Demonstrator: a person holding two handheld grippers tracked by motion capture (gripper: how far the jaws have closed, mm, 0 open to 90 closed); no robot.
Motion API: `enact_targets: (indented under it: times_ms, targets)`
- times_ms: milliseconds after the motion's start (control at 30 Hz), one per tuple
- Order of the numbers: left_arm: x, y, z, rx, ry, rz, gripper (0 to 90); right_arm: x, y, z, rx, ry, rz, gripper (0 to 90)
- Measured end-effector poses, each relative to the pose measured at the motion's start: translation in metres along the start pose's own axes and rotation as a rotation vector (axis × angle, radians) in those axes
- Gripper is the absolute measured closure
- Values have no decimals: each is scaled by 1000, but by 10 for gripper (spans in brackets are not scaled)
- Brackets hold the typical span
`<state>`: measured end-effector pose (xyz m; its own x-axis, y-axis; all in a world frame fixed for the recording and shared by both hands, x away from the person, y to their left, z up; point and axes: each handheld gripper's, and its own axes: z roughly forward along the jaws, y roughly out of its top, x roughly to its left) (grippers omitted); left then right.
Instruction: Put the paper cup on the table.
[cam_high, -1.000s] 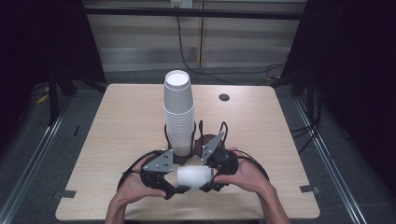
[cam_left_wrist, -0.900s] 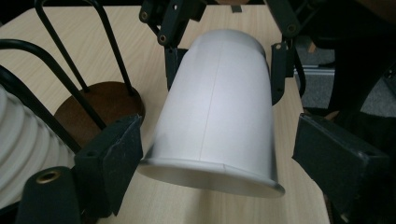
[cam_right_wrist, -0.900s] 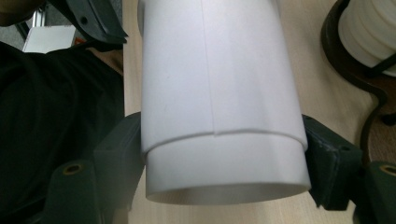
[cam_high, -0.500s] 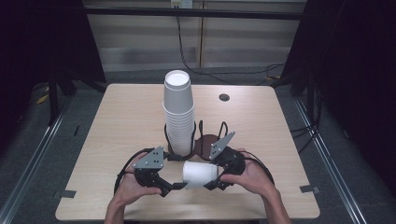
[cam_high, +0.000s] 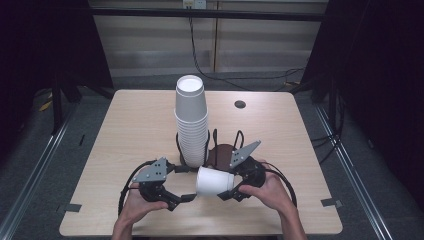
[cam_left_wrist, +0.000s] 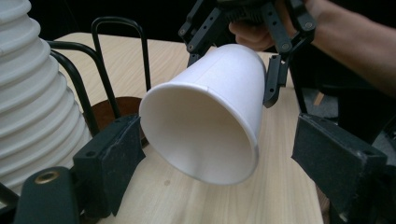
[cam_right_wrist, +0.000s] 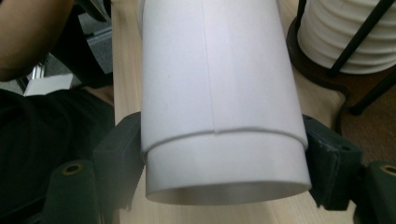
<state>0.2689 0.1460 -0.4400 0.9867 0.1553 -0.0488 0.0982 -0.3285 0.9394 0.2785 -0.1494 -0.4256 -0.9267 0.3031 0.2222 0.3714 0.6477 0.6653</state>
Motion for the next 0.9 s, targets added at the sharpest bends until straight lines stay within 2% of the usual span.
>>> enact_targets:
  times_ms: [200, 333, 567, 900]
  targets:
    - [-1, -3, -3, -25, 13, -8, 156, 0, -4, 2, -57, 7, 21, 243]
    - [-3, -4, -4, -22, 23, 1, 156, 0, -7, 4, -83, 9, 20, 243]
    - [-4, -8, -2, -42, 19, -9, 156, 3, -9, 6, -131, 14, 7, 243]
    - [-3, -14, 0, -53, 24, -28, 156, 4, -18, 9, -217, 7, 18, 243]
